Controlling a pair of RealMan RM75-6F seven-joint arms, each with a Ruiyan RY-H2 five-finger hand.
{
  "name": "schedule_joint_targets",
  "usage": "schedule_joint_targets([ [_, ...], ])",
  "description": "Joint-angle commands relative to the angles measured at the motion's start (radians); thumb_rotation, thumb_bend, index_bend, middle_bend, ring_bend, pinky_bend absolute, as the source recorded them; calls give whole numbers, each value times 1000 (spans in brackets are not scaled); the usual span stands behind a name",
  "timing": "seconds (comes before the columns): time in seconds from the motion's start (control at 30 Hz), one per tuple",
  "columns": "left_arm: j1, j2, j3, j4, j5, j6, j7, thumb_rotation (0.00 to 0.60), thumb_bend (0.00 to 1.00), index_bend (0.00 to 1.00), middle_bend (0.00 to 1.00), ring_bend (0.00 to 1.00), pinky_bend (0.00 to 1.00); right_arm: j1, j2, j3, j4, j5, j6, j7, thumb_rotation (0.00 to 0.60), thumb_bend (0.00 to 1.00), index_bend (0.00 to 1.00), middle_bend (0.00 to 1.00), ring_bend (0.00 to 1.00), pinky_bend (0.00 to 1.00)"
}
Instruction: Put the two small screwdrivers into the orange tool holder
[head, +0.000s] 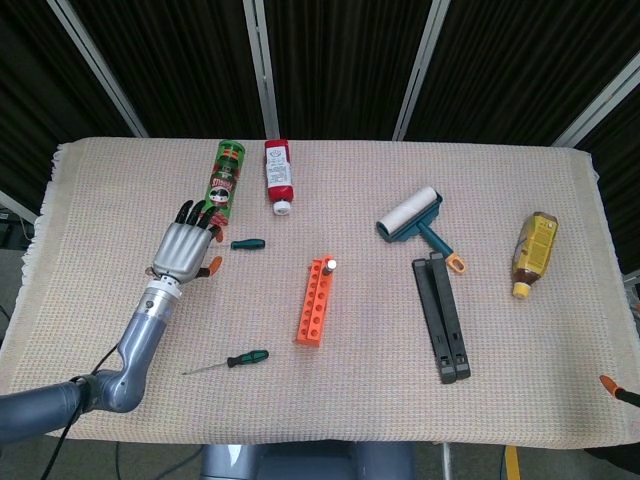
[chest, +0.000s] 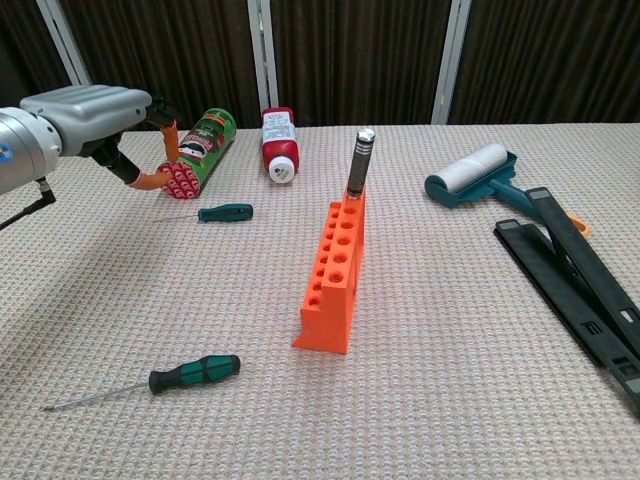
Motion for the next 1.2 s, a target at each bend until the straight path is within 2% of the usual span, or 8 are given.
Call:
schedule_joint_targets([
  [0.03, -27, -34, 5, 44, -39, -21, 33, 532, 335, 387, 67, 0, 0, 0, 1, 0, -1, 2, -1, -1, 600, 0, 53, 94, 0, 39],
  [0.17, -66, -94, -10, 126, -94, -48, 63, 531, 300, 360, 45, 0, 0, -1, 3, 0, -5, 4, -1, -4, 600, 0, 53, 94, 0, 42],
  [0.37, -114, -161, -23, 230, -151, -78, 111, 533, 301, 324, 21, 0, 0, -1, 4, 1, -6, 9, -3, -7, 600, 0, 53, 94, 0, 44],
  [0.67, -210, -303, -48, 448, -254, -152, 190, 534, 300, 339, 15, 0, 0, -6, 10, 3, -18, 24, -1, -22, 600, 0, 53, 94, 0, 45],
  [0.93, -246, -384, -66, 570, -274, -190, 177, 535, 302, 365, 16, 0, 0, -6, 14, 6, -26, 31, -4, -31, 600, 0, 53, 95, 0, 45],
  [1.2, -265, -436, -66, 646, -238, -199, 156, 536, 304, 380, 17, 0, 0, -10, 16, 7, -29, 41, -3, -35, 600, 0, 53, 94, 0, 45],
])
